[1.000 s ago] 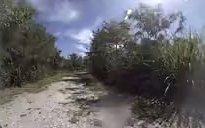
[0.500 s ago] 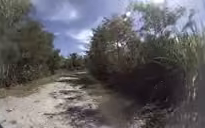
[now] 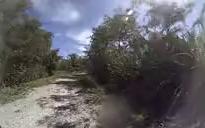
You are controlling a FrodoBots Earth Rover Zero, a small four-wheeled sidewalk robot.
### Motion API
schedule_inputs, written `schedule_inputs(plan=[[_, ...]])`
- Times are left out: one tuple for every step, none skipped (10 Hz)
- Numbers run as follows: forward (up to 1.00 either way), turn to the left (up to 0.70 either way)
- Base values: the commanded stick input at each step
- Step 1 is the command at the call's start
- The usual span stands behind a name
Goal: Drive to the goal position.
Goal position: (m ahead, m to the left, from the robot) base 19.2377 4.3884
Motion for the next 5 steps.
schedule_inputs(plan=[[0.64, 0.32], [0.64, 0.32], [0.64, 0.32], [0.64, 0.32], [0.64, 0.32]])
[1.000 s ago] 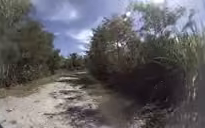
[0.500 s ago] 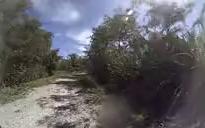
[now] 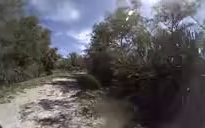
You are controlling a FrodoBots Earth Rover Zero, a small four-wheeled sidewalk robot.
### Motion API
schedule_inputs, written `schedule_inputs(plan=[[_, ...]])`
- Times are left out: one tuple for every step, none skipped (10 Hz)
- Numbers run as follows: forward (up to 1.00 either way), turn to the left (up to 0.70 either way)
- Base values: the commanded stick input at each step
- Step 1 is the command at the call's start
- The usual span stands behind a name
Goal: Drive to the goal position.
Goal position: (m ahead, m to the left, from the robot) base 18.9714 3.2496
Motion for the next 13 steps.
schedule_inputs(plan=[[0.67, 0.23], [0.72, 0.0], [0.74, 0.0], [0.76, 0.0], [0.77, 0.0], [0.81, 0.0], [0.85, 0.0], [0.85, 0.0], [0.85, 0.0], [0.85, 0.0], [0.85, 0.0], [0.85, 0.0], [0.85, 0.0]])
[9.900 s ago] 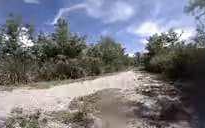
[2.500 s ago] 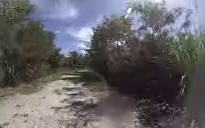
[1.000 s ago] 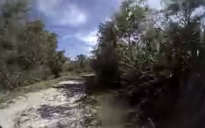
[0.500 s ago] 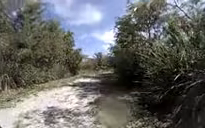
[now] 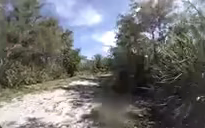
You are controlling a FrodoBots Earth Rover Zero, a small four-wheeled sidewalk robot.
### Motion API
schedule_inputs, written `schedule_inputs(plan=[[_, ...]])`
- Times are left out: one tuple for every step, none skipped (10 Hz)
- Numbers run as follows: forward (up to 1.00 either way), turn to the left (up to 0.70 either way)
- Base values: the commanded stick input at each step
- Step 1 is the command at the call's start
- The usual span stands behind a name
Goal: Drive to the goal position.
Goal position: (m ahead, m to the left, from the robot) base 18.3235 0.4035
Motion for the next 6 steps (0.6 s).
schedule_inputs(plan=[[0.85, 0.0], [0.85, 0.0], [0.85, 0.0], [0.85, 0.0], [0.85, 0.0], [0.85, 0.0]])
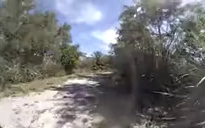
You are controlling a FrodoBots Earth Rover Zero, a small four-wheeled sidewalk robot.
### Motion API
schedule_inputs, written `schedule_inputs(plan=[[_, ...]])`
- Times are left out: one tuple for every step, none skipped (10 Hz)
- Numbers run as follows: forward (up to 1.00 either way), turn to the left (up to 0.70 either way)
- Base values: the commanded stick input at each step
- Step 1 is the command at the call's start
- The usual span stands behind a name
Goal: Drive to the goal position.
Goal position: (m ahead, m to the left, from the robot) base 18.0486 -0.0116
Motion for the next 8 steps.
schedule_inputs(plan=[[0.85, 0.0], [0.85, 0.0], [0.85, 0.0], [0.85, 0.0], [0.85, 0.0], [0.85, 0.0], [0.85, 0.0], [0.85, 0.0]])
